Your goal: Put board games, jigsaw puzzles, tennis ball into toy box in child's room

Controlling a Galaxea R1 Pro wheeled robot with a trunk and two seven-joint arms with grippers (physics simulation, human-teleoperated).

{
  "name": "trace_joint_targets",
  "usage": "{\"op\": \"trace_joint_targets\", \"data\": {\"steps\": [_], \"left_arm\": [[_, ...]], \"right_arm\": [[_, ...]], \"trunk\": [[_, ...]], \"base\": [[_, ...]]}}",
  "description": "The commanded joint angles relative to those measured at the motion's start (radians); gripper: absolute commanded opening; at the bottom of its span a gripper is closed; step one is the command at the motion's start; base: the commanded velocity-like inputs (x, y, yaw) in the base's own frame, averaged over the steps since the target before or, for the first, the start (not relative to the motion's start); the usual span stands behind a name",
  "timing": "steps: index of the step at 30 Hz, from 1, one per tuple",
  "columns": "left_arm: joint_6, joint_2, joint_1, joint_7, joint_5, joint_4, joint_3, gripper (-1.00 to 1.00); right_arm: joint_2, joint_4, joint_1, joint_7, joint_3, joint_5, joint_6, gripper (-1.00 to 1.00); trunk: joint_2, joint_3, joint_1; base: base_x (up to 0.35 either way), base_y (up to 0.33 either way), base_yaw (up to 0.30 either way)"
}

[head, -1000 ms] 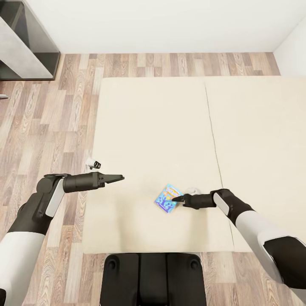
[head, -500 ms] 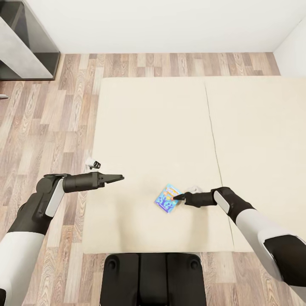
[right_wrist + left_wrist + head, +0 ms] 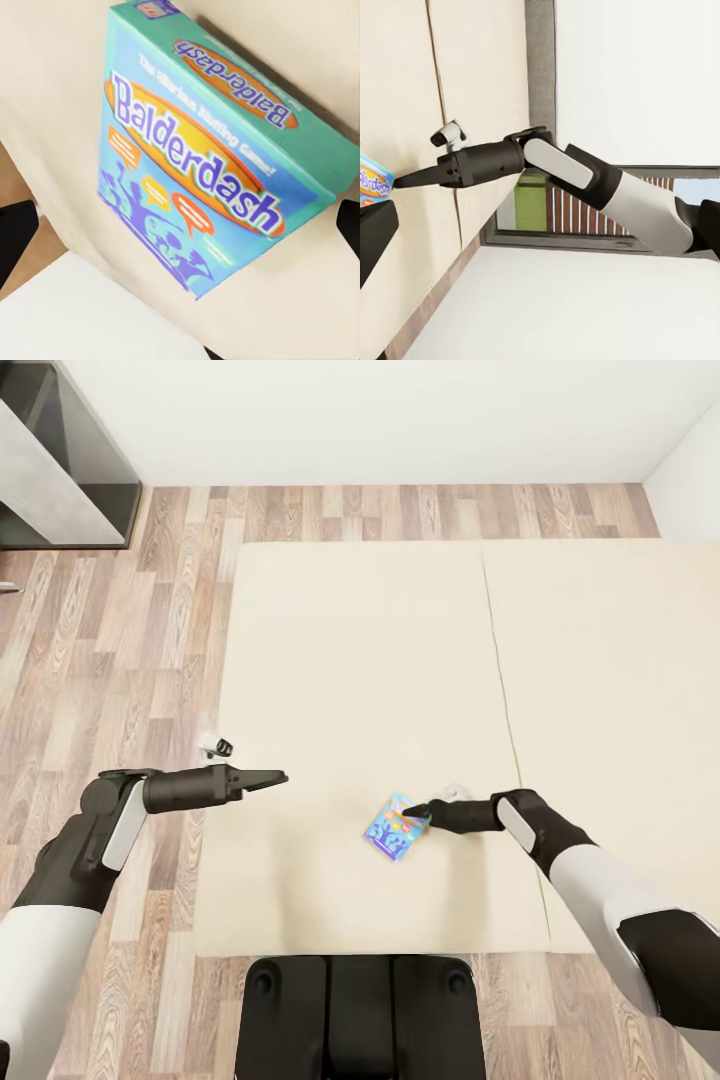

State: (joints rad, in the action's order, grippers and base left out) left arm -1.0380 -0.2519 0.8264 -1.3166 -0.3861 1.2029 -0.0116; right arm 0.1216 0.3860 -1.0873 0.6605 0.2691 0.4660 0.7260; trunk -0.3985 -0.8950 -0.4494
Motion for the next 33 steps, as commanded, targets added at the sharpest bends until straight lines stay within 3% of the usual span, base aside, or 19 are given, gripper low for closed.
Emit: {"op": "trace_joint_targets", "data": {"steps": [1, 9, 19, 23, 29, 33], "left_arm": [[-0.008, -0.008, 0.000, -0.001, -0.003, -0.001, -0.001, 1.00], [-0.008, -0.044, 0.000, -0.002, -0.005, -0.002, 0.000, 1.00], [-0.008, -0.049, 0.000, -0.003, -0.005, -0.002, 0.000, 1.00], [-0.008, -0.049, 0.000, -0.003, -0.005, -0.002, -0.001, 1.00], [-0.008, -0.049, 0.000, -0.003, -0.005, -0.002, -0.003, 1.00], [-0.008, -0.049, 0.000, -0.003, -0.005, -0.002, -0.002, 1.00]], "right_arm": [[0.000, 0.005, 0.000, 0.002, 0.005, 0.003, -0.003, 1.00], [-0.007, 0.011, 0.000, 0.008, 0.005, 0.003, -0.053, 1.00], [-0.013, 0.013, 0.001, 0.007, 0.010, -0.005, -0.067, 1.00], [-0.017, 0.012, 0.004, 0.002, 0.011, -0.006, -0.108, 1.00], [-0.089, 0.010, 0.004, 0.002, 0.016, -0.010, -0.136, 1.00], [-0.110, 0.010, 0.004, 0.001, 0.015, -0.011, -0.139, 1.00]], "trunk": [[-0.002, -0.001, -0.001], [-0.002, -0.001, -0.001], [-0.002, -0.001, -0.001], [-0.002, -0.001, -0.001], [-0.002, -0.001, -0.001], [-0.002, -0.001, -0.001]], "base": [[0.000, 0.000, 0.000], [0.000, 0.000, 0.000], [0.000, 0.000, 0.000], [0.000, 0.000, 0.000], [0.000, 0.000, 0.000], [0.000, 0.000, 0.000]]}}
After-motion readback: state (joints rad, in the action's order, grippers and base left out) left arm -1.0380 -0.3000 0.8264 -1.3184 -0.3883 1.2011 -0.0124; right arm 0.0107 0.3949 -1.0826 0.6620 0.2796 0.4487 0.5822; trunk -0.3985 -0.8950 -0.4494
